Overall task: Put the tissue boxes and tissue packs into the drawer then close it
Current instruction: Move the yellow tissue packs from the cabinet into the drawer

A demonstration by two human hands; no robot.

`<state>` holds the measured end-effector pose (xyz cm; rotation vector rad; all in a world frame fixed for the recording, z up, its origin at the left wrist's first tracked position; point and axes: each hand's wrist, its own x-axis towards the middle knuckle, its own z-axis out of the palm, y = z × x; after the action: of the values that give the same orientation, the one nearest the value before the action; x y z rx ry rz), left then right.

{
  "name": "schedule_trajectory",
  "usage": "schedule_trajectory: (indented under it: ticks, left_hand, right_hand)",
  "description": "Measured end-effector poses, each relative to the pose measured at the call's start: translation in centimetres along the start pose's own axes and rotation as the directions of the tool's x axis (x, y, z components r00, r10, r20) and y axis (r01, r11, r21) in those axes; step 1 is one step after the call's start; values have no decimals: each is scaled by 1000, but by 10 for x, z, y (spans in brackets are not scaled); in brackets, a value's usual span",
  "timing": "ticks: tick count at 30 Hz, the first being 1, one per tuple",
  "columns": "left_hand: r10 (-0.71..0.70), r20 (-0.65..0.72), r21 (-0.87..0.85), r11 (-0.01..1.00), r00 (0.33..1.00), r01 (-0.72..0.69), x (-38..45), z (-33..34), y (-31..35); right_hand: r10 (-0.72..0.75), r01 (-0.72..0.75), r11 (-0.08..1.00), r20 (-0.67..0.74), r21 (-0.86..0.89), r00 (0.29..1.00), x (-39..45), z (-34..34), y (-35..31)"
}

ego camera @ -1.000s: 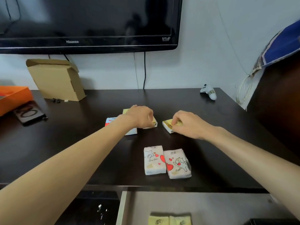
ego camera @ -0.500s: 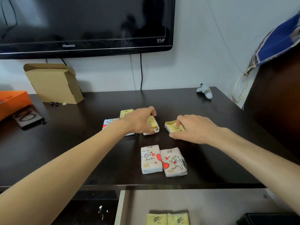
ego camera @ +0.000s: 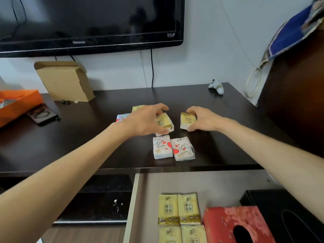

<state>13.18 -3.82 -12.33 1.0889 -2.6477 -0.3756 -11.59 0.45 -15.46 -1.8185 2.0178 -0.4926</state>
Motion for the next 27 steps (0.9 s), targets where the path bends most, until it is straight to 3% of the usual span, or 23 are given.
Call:
schedule_trajectory:
  ticks: [4, 7, 10, 17, 22, 27]
  left_hand:
    - [54, -19, -56, 997, 998, -55, -33, -3, 25]
    - [117, -30, -94, 988, 993, -119, -67, 1, 39]
    - [146, -17, -106, 984, 989, -147, -102, 12, 47]
    - [168, -6, -33, 985, 986, -168, -160, 51, 50]
    - [161, 44, -10, 987, 986, -161, -178, 78, 42]
    - [147, 97, 36, 988, 984, -151, -175, 101, 31]
  right_hand:
    - [-55, 68, 995, -182, 66, 982, -36, -3, -2]
    - [-159, 166, 986, -259, 9, 953, -78, -3, 0]
    - [-227, 217, 974, -203, -69, 952, -119, -1, 2]
    - [-276, 274, 961, -81, -41, 958, -189, 25, 5]
    - [-269, 269, 963, 11, -4, 963, -216, 54, -3]
    - [-196, 196, 979, 12, -59, 981, -218, 72, -15]
